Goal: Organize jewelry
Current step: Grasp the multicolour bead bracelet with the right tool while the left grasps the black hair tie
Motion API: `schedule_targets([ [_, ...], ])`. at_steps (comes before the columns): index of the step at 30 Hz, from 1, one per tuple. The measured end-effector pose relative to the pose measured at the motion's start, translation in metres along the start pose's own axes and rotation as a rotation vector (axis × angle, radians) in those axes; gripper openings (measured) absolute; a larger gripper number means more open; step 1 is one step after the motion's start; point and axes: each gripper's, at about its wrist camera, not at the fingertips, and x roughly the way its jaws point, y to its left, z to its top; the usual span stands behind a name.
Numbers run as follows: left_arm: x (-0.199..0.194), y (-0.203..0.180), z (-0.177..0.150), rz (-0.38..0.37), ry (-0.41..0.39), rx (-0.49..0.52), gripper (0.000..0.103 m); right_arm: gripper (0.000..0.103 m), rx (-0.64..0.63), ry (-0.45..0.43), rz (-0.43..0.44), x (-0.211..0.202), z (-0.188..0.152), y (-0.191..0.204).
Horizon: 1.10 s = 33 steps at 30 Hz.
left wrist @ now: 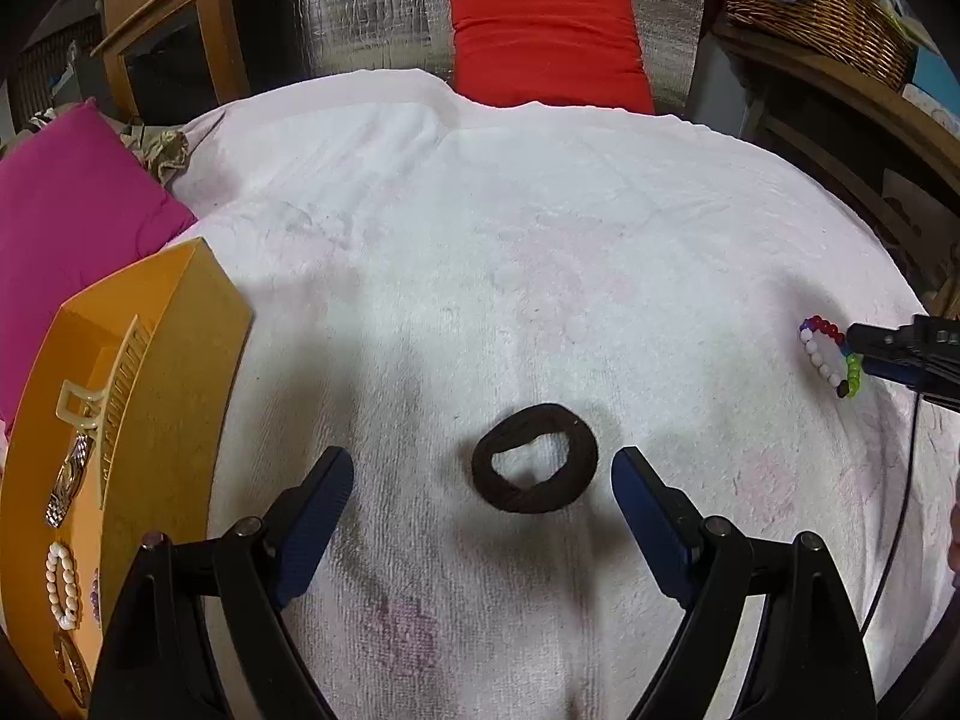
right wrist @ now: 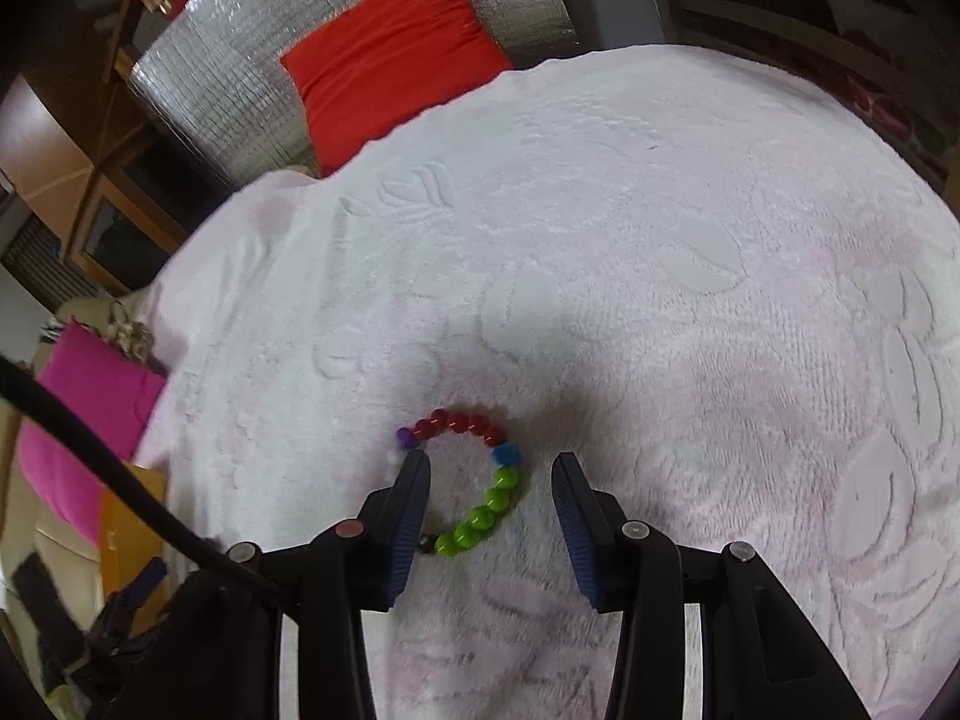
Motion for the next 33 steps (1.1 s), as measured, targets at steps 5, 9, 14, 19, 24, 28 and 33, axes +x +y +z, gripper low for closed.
schedule_targets([
  [5, 0.004, 0.005, -0.003, -0.009, 0.026, 0.002, 0.088, 0.022, -0.067, 0.002, -0.088, 0.014, 0.0, 0.006],
  [9, 0.005, 0.008, -0.002, -0.034, 0.036, -0.016, 0.088, 0.01, -0.161, -0.026, -0.172, 0.016, -0.004, 0.018],
  [14, 0.006, 0.005, -0.002, -0.06, 0.038, -0.011, 0.088, 0.01, -0.214, -0.047, -0.168, 0.005, -0.01, 0.027],
  [19, 0.009, 0.004, -0.002, -0.086, 0.043, -0.024, 0.087, 0.01, -0.186, -0.047, -0.079, -0.017, -0.015, 0.026],
  [24, 0.01, -0.001, -0.001, -0.112, 0.038, -0.017, 0.064, 0.01, -0.13, 0.016, 0.009, -0.023, -0.026, 0.02],
  [28, 0.016, -0.003, -0.001, -0.123, 0.051, -0.019, 0.061, 0.01, -0.111, 0.063, -0.001, -0.015, -0.029, 0.017],
  [33, 0.021, -0.006, 0.0, -0.123, 0.055, -0.021, 0.061, 0.013, -0.086, 0.087, -0.006, -0.008, -0.029, 0.013],
])
